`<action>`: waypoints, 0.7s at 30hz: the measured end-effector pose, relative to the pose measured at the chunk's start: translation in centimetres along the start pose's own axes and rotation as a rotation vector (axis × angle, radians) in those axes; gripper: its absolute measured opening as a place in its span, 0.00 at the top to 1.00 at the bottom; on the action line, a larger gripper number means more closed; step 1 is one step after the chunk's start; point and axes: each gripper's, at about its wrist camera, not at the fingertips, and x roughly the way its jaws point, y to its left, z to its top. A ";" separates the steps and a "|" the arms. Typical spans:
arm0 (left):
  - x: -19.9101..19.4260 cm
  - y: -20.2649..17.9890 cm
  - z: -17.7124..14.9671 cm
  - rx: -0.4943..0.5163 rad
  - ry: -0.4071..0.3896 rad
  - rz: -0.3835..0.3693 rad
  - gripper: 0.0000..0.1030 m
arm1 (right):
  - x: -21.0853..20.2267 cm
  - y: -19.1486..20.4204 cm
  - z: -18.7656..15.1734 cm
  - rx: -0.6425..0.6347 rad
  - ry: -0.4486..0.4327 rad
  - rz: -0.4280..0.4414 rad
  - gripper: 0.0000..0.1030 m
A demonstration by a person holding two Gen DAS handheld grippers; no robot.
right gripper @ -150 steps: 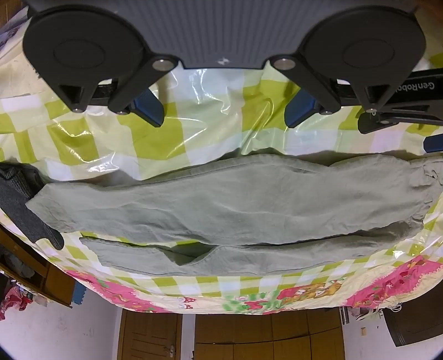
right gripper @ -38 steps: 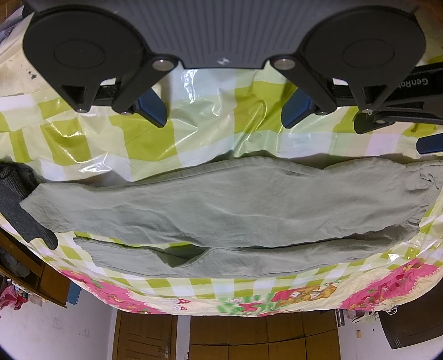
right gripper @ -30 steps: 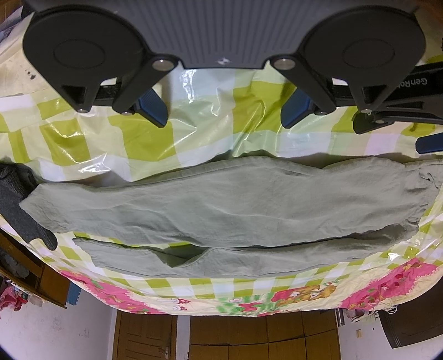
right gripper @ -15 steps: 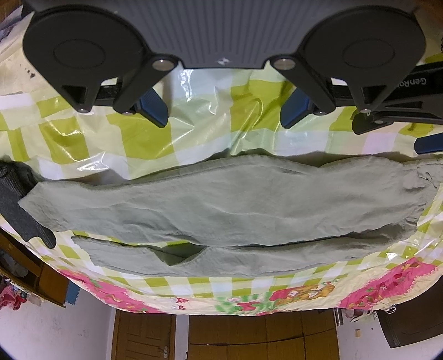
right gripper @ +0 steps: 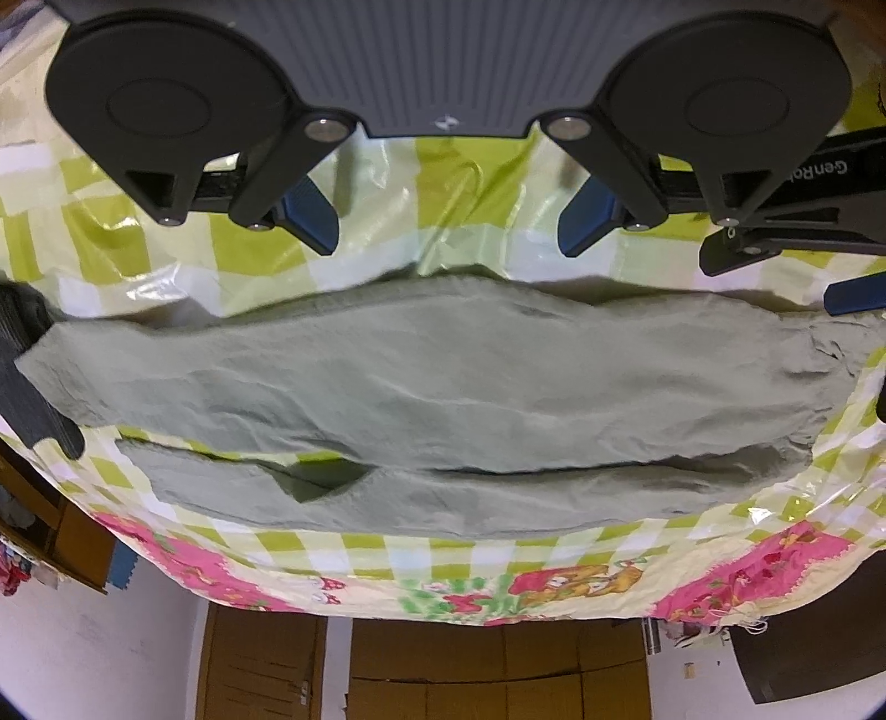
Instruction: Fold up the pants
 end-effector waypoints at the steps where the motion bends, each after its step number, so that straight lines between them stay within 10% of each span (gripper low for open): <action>1: -0.1 0.4 0.2 -0.001 -0.005 -0.003 0.01 | -0.1 0.2 0.3 -0.004 -0.004 0.008 0.16; 21: 3.6 17.4 -0.3 -0.011 0.026 0.146 0.04 | 3.5 16.4 3.9 -0.489 -0.025 0.361 0.29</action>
